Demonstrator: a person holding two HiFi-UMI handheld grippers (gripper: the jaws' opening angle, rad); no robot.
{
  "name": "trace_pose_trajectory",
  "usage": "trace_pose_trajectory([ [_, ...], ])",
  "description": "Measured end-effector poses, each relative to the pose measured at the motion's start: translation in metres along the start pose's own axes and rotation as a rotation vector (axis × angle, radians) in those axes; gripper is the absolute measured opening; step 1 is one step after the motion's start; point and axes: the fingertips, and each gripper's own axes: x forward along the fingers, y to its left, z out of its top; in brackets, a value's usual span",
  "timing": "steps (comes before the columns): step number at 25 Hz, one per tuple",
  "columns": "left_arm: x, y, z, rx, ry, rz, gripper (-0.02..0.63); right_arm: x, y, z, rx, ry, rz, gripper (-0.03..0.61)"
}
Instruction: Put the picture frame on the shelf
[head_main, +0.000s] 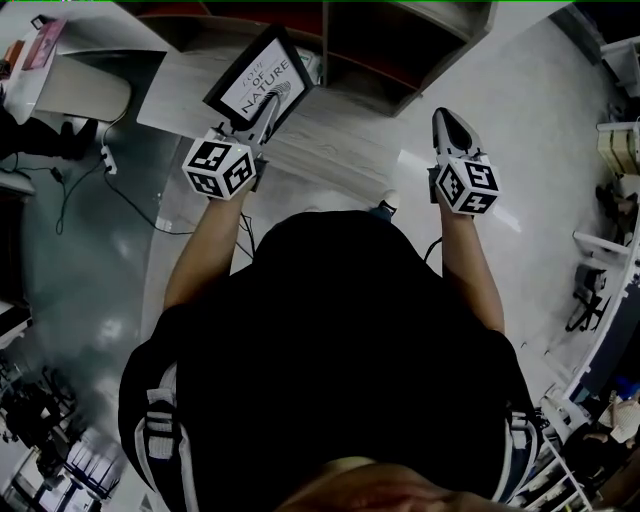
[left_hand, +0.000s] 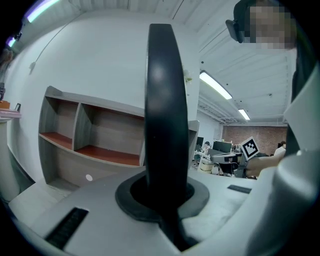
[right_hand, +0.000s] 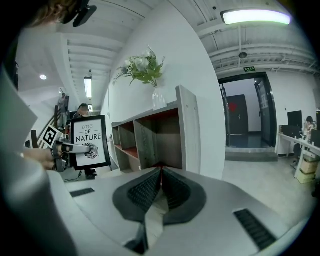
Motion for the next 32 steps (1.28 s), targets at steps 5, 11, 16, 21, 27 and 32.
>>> trace_pose_trajectory([
  [5, 0.01, -0.007, -0.005, -0.006, 0.007, 0.026, 0.028, 0.005, -0.004, -0.006, -0.007, 0.018, 0.043, 0.015],
  [11, 0.026, -0.017, -0.011, -0.015, 0.017, 0.041, 0.028, 0.006, -0.014, -0.006, -0.017, 0.023, 0.077, 0.016],
  [16, 0.039, -0.023, -0.009, -0.014, 0.022, 0.05, 0.028, 0.01, -0.026, -0.003, -0.024, 0.031, 0.09, 0.017],
  [21, 0.054, -0.029, -0.014, -0.011, 0.027, 0.059, 0.028, 0.012, -0.029, -0.006, -0.038, 0.039, 0.118, 0.016],
  [27, 0.076, -0.027, -0.02, -0.01, 0.036, 0.079, 0.028, 0.012, -0.034, -0.005, -0.056, 0.054, 0.142, 0.016],
  [32, 0.094, -0.025, -0.024, -0.005, 0.037, 0.089, 0.028, 0.012, -0.043, -0.01, -0.059, 0.069, 0.143, 0.016],
])
